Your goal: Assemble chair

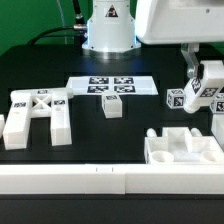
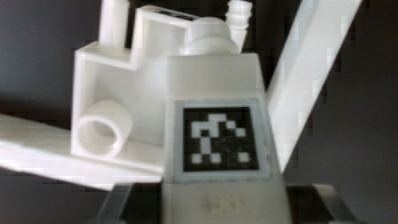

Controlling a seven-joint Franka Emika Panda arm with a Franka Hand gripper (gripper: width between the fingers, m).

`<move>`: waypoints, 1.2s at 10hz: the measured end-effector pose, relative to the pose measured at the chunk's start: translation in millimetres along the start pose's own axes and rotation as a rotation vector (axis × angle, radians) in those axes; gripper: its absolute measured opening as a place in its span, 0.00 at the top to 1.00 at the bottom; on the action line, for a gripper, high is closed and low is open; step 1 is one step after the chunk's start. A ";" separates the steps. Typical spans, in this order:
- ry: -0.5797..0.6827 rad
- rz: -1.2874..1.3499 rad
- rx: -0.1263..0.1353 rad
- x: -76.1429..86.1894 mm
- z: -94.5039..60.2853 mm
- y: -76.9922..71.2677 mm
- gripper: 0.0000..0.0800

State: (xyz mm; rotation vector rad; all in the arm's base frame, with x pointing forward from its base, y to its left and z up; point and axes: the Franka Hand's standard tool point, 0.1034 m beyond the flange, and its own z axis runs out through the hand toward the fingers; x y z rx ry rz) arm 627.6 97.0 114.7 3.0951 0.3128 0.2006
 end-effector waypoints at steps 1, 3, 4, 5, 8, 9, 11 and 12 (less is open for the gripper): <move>0.006 0.001 0.004 5.1 2.0 -5.8 0.64; 0.159 -0.002 0.007 29.9 -2.2 -9.4 0.64; 0.255 -0.004 0.008 33.4 -2.7 -9.7 0.64; 0.276 -0.005 0.009 27.8 1.6 -10.2 0.64; 0.269 -0.009 0.008 29.8 3.6 -10.0 0.64; 0.271 -0.031 0.004 32.5 7.6 -8.6 0.64; 0.301 -0.032 0.004 33.3 8.1 -9.5 0.64; 0.322 -0.034 0.003 35.5 7.1 -9.3 0.64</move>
Offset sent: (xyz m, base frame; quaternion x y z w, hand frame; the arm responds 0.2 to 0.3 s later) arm 0.0000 0.0000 0.0000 0.0000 0.1938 0.0000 0.9810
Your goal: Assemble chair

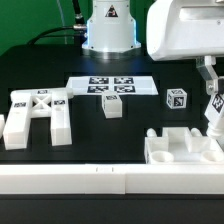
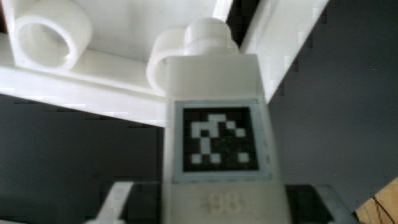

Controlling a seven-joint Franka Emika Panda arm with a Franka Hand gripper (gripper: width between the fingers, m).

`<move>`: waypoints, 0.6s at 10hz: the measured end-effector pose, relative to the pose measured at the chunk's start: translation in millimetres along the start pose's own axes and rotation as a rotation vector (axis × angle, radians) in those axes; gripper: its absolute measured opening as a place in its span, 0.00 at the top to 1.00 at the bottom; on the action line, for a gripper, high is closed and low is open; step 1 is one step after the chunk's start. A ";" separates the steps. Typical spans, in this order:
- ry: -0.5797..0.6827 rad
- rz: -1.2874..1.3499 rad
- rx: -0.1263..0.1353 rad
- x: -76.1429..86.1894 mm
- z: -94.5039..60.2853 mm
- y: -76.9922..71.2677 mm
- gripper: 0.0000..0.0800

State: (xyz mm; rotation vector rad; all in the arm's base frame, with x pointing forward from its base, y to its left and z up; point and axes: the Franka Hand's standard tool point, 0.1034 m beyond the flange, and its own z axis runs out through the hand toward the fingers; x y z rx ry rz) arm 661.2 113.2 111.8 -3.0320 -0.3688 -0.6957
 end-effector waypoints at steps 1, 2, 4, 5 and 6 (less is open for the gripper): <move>0.113 -0.007 -0.004 5.5 -0.9 0.2 0.64; 0.148 -0.011 -0.006 2.1 2.9 0.8 0.64; 0.145 -0.024 -0.009 5.7 4.9 3.5 0.64; 0.143 -0.032 -0.011 5.2 7.0 4.7 0.64; 0.140 -0.040 -0.012 4.1 9.5 5.1 0.64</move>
Offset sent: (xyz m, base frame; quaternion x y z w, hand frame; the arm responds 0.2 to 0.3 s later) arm 0.0136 -0.0018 -0.0009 0.0030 -0.0046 0.0020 1.0000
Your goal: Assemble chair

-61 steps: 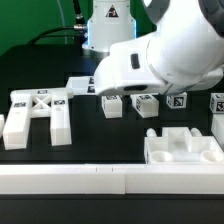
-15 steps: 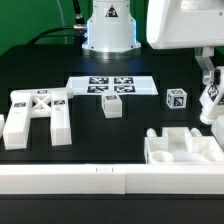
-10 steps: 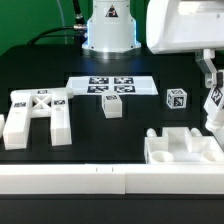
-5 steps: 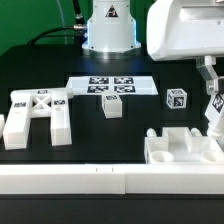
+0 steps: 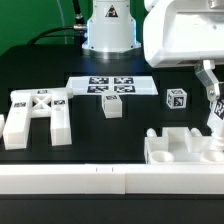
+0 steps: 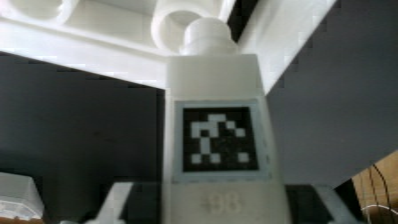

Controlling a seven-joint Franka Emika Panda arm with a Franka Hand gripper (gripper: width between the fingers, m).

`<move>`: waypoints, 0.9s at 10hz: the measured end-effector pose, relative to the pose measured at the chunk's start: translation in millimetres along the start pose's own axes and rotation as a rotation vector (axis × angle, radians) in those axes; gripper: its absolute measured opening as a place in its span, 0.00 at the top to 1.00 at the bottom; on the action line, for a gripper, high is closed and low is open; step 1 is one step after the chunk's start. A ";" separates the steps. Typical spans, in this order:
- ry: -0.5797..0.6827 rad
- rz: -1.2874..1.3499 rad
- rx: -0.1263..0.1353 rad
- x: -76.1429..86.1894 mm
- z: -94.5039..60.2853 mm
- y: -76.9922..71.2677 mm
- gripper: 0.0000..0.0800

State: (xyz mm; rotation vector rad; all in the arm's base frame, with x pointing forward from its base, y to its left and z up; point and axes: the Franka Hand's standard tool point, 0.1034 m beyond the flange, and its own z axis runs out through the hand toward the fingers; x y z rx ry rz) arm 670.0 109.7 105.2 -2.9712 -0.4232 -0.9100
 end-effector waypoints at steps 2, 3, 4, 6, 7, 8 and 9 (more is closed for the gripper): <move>-0.005 -0.013 -0.001 -2.8 3.1 0.8 0.64; -0.007 -0.016 0.000 -3.7 4.1 0.6 0.64; -0.007 -0.017 0.000 -3.7 4.3 -0.2 0.64; -0.004 -0.019 0.000 -1.8 5.7 0.1 0.64; 0.000 -0.024 -0.001 0.6 7.3 0.9 0.64; 0.006 -0.032 -0.003 3.4 9.1 2.4 0.64; 0.009 -0.036 -0.004 5.3 10.2 3.0 0.64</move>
Offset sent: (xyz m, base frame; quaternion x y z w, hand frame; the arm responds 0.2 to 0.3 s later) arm 0.0056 0.0027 -0.0018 0.0004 0.0034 0.0086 1.0000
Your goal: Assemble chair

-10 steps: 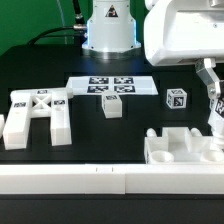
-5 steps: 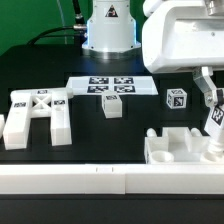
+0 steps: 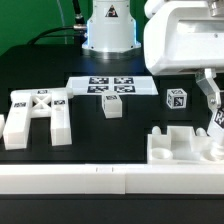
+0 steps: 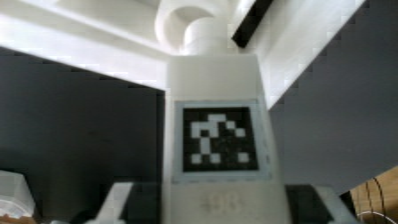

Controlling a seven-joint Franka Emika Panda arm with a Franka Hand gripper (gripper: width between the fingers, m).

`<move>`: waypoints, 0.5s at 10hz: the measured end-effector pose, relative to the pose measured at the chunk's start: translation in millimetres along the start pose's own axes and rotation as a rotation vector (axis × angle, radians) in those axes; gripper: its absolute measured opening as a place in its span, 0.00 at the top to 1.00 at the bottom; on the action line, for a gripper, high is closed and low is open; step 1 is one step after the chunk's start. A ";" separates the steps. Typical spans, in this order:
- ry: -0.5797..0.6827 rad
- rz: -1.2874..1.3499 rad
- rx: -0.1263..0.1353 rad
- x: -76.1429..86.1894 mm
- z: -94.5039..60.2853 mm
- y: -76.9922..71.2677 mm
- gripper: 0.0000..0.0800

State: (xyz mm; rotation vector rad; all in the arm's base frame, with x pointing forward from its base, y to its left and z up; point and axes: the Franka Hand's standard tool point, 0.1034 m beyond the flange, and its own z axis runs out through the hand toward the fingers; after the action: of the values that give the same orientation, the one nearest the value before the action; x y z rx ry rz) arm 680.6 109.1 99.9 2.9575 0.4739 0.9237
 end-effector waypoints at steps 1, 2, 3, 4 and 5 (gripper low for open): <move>-0.001 -0.002 0.000 0.3 0.2 -0.1 0.64; -0.002 -0.007 0.000 0.6 0.1 0.6 0.64; -0.005 -0.017 -0.001 0.8 -0.5 1.6 0.64; -0.005 -0.026 -0.002 1.9 -2.1 2.9 0.64; -0.005 -0.034 -0.002 0.9 -3.4 3.2 0.64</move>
Offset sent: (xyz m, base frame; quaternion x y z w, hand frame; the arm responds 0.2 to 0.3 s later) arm -0.0068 -0.0085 0.0092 0.0038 -0.0271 -0.0119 0.9996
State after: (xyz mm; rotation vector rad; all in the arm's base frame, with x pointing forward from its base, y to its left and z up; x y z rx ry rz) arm 680.4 106.0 103.5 2.9391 0.5217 0.9131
